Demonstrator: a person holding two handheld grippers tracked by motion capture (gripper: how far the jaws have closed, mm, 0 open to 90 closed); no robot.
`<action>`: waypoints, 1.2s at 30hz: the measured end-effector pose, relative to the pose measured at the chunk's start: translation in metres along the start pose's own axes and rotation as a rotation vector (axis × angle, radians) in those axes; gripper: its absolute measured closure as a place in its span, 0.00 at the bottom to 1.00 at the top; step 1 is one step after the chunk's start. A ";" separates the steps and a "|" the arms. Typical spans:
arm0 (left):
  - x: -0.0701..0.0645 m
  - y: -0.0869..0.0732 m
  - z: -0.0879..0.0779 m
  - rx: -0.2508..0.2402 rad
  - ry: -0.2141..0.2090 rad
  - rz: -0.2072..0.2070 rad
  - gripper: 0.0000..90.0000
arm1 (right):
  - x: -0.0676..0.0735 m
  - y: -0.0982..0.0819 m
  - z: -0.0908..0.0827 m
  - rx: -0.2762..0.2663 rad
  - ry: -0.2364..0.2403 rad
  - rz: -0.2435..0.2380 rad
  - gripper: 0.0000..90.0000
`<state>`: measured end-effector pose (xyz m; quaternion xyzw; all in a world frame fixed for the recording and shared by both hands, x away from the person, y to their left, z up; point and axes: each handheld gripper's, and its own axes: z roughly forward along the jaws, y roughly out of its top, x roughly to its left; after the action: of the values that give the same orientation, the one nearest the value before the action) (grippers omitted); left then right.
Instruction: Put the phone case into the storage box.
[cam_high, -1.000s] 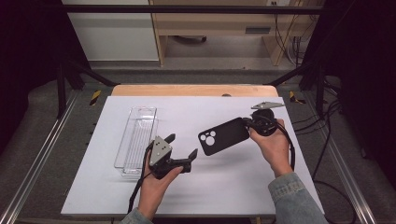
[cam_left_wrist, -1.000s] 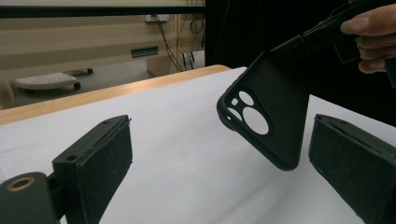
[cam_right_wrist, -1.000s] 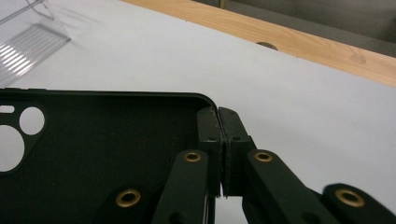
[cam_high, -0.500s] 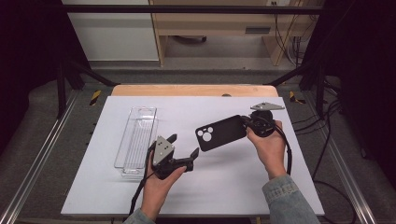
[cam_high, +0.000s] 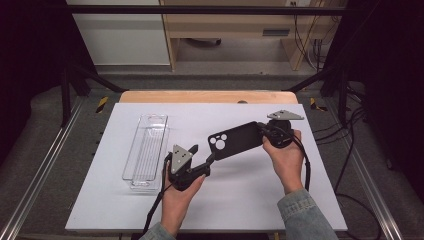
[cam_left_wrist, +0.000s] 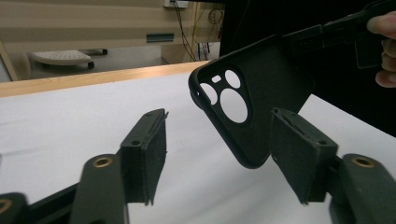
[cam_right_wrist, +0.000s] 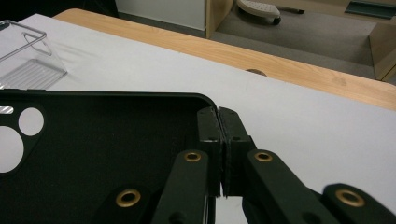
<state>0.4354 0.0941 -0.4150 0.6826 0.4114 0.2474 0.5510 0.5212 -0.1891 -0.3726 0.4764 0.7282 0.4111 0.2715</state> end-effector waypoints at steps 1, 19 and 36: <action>-0.001 0.000 0.001 0.003 -0.001 -0.005 0.43 | 0.000 0.000 0.000 -0.003 0.000 0.000 0.99; -0.004 0.002 0.016 0.025 0.039 0.005 0.53 | 0.003 0.001 0.000 -0.040 -0.017 0.009 0.99; -0.005 0.011 0.018 0.013 0.067 0.013 0.56 | 0.005 0.006 -0.006 -0.083 -0.021 0.030 0.99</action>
<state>0.4504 0.0798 -0.4084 0.6800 0.4268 0.2711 0.5310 0.5171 -0.1851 -0.3643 0.4799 0.7004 0.4399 0.2924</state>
